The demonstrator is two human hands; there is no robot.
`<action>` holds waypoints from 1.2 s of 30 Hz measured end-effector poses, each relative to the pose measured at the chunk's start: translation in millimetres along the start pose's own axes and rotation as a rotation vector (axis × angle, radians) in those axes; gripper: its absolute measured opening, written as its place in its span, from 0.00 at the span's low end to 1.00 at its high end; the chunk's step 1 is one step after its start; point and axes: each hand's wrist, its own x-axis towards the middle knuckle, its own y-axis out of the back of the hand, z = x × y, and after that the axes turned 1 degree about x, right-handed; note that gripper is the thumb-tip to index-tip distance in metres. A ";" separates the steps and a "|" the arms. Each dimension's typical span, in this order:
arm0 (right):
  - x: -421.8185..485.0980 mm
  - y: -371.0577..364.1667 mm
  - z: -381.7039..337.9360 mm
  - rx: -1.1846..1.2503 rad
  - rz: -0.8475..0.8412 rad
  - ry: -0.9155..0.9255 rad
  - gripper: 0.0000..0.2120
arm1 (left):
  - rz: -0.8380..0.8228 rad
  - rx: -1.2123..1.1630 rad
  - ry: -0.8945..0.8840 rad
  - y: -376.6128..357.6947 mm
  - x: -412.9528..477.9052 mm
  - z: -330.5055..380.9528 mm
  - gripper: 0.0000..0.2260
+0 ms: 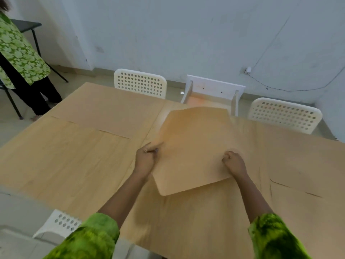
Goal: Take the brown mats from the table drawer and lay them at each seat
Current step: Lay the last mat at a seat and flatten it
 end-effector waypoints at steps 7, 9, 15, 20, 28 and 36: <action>10.0 15.1 -9.6 0.083 0.081 -0.083 0.21 | -0.133 -0.186 0.011 86.3 18.9 35.9 0.07; -0.3 13.8 -19.8 0.256 0.100 -0.117 0.25 | -0.144 -0.192 0.016 114.4 22.7 39.7 0.07; -47.9 -20.5 -55.2 0.618 0.014 -0.181 0.15 | -0.153 -0.163 0.006 210.9 34.2 45.5 0.07; -110.4 -68.9 -93.6 0.904 0.053 -0.199 0.08 | -0.216 -0.087 0.025 297.5 36.5 53.4 0.06; -177.2 -127.8 -159.4 1.055 0.036 -0.222 0.11 | -0.231 -0.001 0.054 398.1 40.1 70.8 0.06; -199.7 -171.8 -201.1 1.080 0.031 -0.209 0.11 | -0.240 0.051 0.065 449.2 39.1 69.5 0.13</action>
